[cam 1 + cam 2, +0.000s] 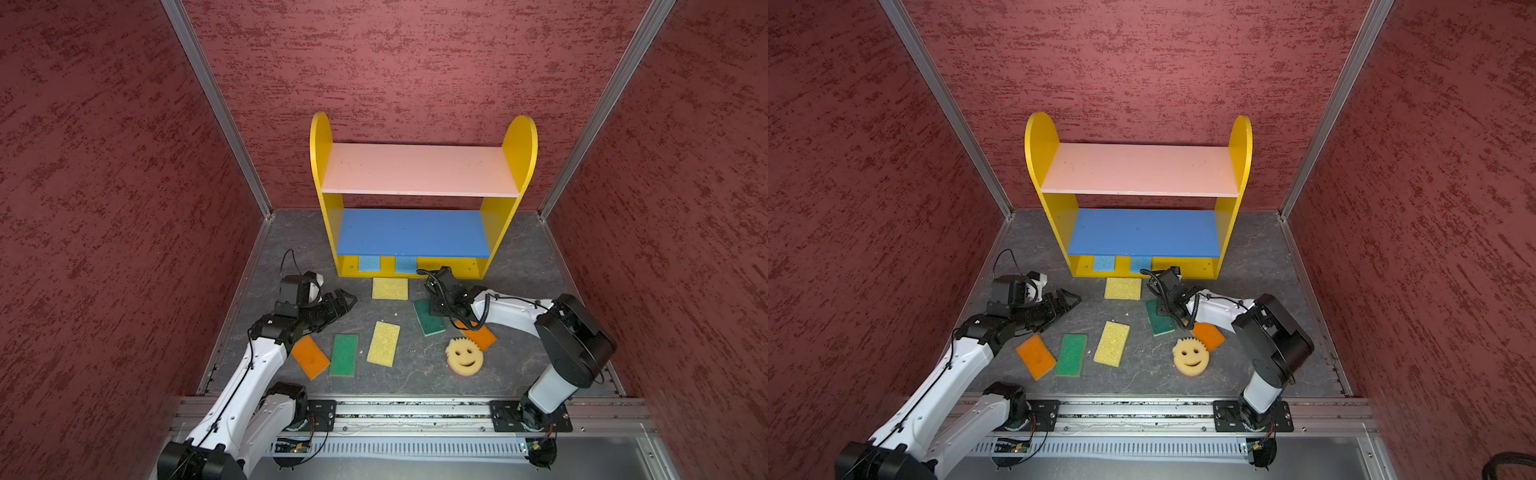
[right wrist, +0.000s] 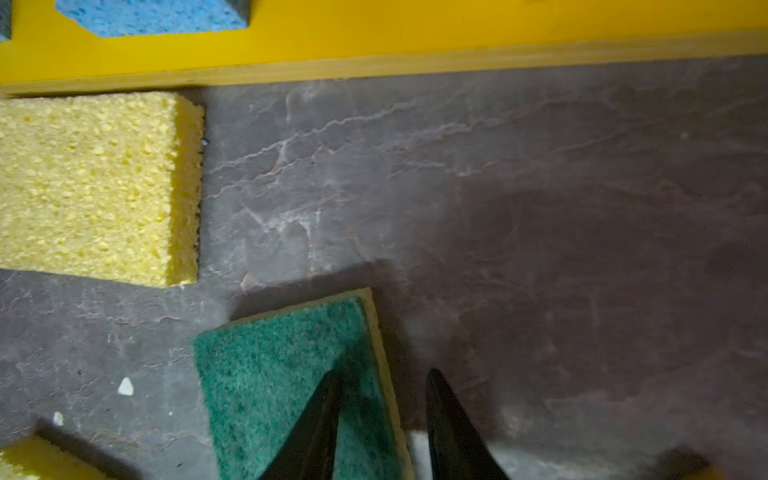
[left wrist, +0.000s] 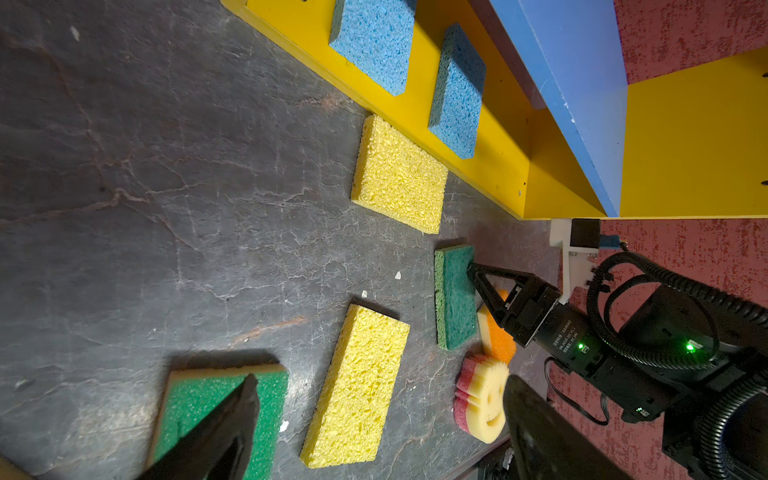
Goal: Place and organize the cleaning sponges onto the shelf
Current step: 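Grasp the green scouring sponge with the right gripper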
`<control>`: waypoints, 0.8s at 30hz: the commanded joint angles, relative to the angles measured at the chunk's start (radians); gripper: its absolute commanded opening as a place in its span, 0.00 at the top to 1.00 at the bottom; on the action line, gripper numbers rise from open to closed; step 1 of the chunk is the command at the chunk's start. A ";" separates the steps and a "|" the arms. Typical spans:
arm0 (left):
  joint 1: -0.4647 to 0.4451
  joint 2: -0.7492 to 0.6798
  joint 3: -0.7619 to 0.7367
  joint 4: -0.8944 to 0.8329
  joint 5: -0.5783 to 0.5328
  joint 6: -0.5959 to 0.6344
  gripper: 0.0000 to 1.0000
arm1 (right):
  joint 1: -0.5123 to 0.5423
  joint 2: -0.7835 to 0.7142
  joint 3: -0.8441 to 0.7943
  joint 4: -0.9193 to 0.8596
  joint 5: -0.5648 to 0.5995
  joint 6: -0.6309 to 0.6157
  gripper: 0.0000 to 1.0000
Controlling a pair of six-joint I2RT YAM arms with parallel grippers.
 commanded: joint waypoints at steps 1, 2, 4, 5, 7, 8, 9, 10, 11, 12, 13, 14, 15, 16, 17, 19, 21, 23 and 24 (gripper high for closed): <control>0.007 -0.001 0.032 0.016 -0.001 0.016 0.08 | -0.004 -0.074 -0.005 -0.044 -0.011 -0.011 0.57; 0.007 -0.003 0.029 0.019 0.000 0.016 0.08 | -0.004 -0.097 -0.019 -0.048 -0.024 -0.002 0.56; 0.009 0.001 0.026 0.029 0.001 0.016 0.08 | -0.004 -0.149 -0.066 -0.045 -0.060 0.022 0.52; 0.010 0.006 0.027 0.032 0.004 0.015 0.08 | -0.002 -0.169 -0.090 -0.039 -0.072 0.034 0.50; 0.011 0.014 0.029 0.042 0.015 0.010 0.08 | -0.002 -0.208 -0.136 -0.027 -0.105 0.060 0.47; 0.011 0.017 0.029 0.048 0.018 0.009 0.08 | -0.001 -0.208 -0.152 -0.019 -0.116 0.069 0.46; 0.011 0.019 0.029 0.053 0.020 0.009 0.08 | 0.001 -0.243 -0.167 -0.007 -0.131 0.074 0.46; 0.011 0.023 0.031 0.055 0.019 0.008 0.08 | 0.003 -0.249 -0.179 0.004 -0.145 0.079 0.45; 0.011 0.025 0.032 0.055 0.021 0.007 0.08 | 0.007 -0.251 -0.186 0.010 -0.153 0.083 0.46; 0.011 0.028 0.033 0.054 0.024 0.006 0.08 | 0.011 -0.247 -0.192 0.016 -0.162 0.085 0.46; 0.011 0.027 0.036 0.054 0.027 0.005 0.08 | 0.016 -0.238 -0.194 0.015 -0.165 0.089 0.46; 0.011 0.024 0.036 0.052 0.029 0.004 0.08 | 0.017 -0.230 -0.197 0.016 -0.167 0.093 0.46; 0.010 0.017 0.033 0.050 0.025 0.003 0.08 | 0.021 -0.220 -0.197 0.022 -0.172 0.093 0.47; 0.011 0.012 0.032 0.049 0.021 0.003 0.08 | 0.022 -0.219 -0.199 0.031 -0.177 0.093 0.48; 0.010 0.008 0.026 0.047 0.015 0.003 0.08 | 0.024 -0.187 -0.201 0.043 -0.185 0.092 0.51; 0.010 0.001 0.025 0.039 0.016 0.001 0.08 | 0.024 -0.168 -0.206 0.064 -0.193 0.090 0.60; 0.011 -0.006 0.029 0.025 0.017 0.004 0.08 | 0.024 -0.152 -0.211 0.082 -0.189 0.093 0.66; 0.011 -0.011 0.030 0.014 0.004 0.011 0.07 | 0.024 -0.140 -0.215 0.089 -0.174 0.094 0.69; 0.013 -0.011 0.032 0.011 0.000 0.013 0.07 | 0.024 -0.133 -0.216 0.088 -0.165 0.090 0.70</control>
